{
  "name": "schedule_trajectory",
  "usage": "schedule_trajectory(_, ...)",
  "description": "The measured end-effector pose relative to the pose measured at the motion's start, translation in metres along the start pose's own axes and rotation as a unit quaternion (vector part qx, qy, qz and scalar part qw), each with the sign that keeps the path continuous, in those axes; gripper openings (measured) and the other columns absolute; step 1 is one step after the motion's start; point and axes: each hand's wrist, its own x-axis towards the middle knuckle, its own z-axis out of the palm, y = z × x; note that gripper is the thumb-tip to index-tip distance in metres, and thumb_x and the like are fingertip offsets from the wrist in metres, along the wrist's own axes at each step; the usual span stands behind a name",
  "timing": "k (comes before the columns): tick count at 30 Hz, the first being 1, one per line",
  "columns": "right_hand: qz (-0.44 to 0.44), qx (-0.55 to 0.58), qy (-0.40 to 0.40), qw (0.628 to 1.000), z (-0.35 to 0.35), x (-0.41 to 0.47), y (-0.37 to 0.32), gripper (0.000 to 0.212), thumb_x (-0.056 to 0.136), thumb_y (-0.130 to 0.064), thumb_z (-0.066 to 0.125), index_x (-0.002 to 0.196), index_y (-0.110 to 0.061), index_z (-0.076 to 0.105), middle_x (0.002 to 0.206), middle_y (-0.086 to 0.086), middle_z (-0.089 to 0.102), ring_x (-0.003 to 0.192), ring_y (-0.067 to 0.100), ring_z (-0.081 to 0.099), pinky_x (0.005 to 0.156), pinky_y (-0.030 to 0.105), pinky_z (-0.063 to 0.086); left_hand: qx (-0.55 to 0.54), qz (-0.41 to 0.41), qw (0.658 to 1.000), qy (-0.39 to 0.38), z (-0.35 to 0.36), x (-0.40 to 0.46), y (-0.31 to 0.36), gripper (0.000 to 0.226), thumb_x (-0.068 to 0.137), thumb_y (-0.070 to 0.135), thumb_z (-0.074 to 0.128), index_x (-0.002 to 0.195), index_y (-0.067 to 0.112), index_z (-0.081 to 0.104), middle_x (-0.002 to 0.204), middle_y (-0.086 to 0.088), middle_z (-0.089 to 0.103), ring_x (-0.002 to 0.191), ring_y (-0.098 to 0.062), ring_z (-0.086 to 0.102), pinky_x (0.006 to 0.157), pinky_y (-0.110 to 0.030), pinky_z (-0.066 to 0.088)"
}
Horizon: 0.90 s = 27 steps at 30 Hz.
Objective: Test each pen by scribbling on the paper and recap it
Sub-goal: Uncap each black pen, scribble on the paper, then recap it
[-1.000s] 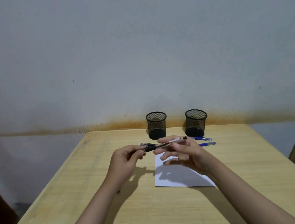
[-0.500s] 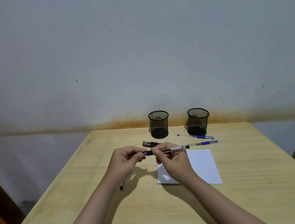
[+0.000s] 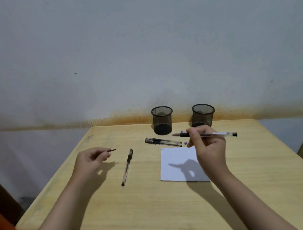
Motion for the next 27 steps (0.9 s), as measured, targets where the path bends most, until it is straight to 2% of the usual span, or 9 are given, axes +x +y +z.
schedule_trajectory(3,0.054,-0.006,-0.026,0.998,0.011,-0.009,0.009,0.016,0.09,-0.005,0.059,0.075,-0.008,0.063,0.052,-0.008,0.059,0.052,0.004,0.055,0.059,0.012,0.045,0.1,-0.004,0.995,-0.015,0.009,0.001,-0.021,0.013,0.084,0.005,0.065,0.092,0.011,0.073,0.089,-0.005,0.071,0.086,-0.015,0.064,0.074,-0.021,0.045)
schedule_trajectory(6,0.088,0.006,-0.034,0.996,0.018,-0.02,0.018,0.019,0.089,-0.006,0.061,0.074,-0.016,0.065,0.054,-0.007,0.061,0.054,0.004,0.059,0.059,0.011,0.047,0.162,-0.008,0.986,-0.035,0.014,0.006,-0.039,0.01,0.082,0.01,0.068,0.088,0.016,0.074,0.087,-0.001,0.072,0.086,-0.012,0.064,0.072,-0.018,0.044)
schedule_trajectory(8,0.099,0.004,-0.044,0.994,0.019,-0.023,0.022,0.018,0.088,-0.006,0.062,0.073,-0.017,0.065,0.06,0.0,0.063,0.055,0.004,0.061,0.059,0.011,0.047,0.196,0.005,0.98,-0.038,0.014,0.008,-0.048,0.009,0.082,0.011,0.068,0.084,0.018,0.074,0.087,0.002,0.071,0.087,-0.014,0.064,0.076,-0.025,0.046)
schedule_trajectory(11,0.118,0.003,-0.061,0.991,0.021,-0.025,0.025,0.013,0.083,-0.005,0.069,0.078,-0.017,0.069,0.073,0.005,0.067,0.061,0.006,0.064,0.06,0.014,0.049,0.259,0.034,0.964,-0.045,0.015,0.009,-0.055,0.01,0.082,0.014,0.069,0.087,0.019,0.075,0.09,0.007,0.066,0.092,-0.015,0.061,0.083,-0.034,0.048)
schedule_trajectory(15,0.132,-0.001,-0.057,0.99,0.018,-0.023,0.032,0.016,0.079,-0.002,0.072,0.083,-0.017,0.071,0.08,0.007,0.07,0.065,0.009,0.065,0.062,0.017,0.051,0.285,0.034,0.956,-0.059,0.014,0.012,-0.059,0.015,0.085,0.018,0.064,0.095,0.021,0.075,0.095,0.009,0.064,0.098,-0.017,0.06,0.088,-0.041,0.049)
schedule_trajectory(18,0.133,-0.007,-0.042,0.99,0.014,-0.019,0.035,0.014,0.08,-0.002,0.071,0.082,-0.016,0.071,0.076,0.009,0.07,0.063,0.011,0.064,0.06,0.019,0.053,0.271,0.032,0.961,-0.048,0.015,0.01,-0.056,0.02,0.091,0.021,0.056,0.104,0.02,0.072,0.103,0.006,0.064,0.105,-0.019,0.059,0.093,-0.043,0.047)
schedule_trajectory(22,0.146,0.004,-0.007,0.989,0.01,-0.007,0.039,0.012,0.082,0.0,0.069,0.075,-0.01,0.069,0.058,-0.003,0.066,0.053,0.009,0.06,0.054,0.017,0.051,0.227,0.08,0.97,-0.033,0.039,0.0,-0.033,0.026,0.092,0.02,0.052,0.114,0.013,0.066,0.112,-0.002,0.06,0.108,-0.019,0.057,0.095,-0.039,0.048)
schedule_trajectory(25,0.17,0.007,0.02,0.985,0.009,0.004,0.048,0.012,0.084,-0.005,0.068,0.073,-0.009,0.067,0.057,-0.001,0.063,0.053,0.01,0.059,0.054,0.02,0.051,0.159,0.123,0.975,-0.094,0.075,-0.016,-0.012,0.027,0.091,0.023,0.053,0.115,0.015,0.064,0.113,0.002,0.056,0.109,-0.013,0.057,0.092,-0.022,0.049)
schedule_trajectory(27,0.189,-0.006,0.036,0.981,0.011,0.011,0.056,0.014,0.085,-0.008,0.068,0.071,-0.007,0.065,0.059,0.005,0.061,0.053,0.012,0.06,0.054,0.022,0.052,0.183,0.147,0.959,-0.157,0.098,-0.025,-0.006,0.031,0.092,0.025,0.05,0.122,0.02,0.058,0.122,0.005,0.052,0.116,-0.01,0.05,0.096,-0.014,0.042)
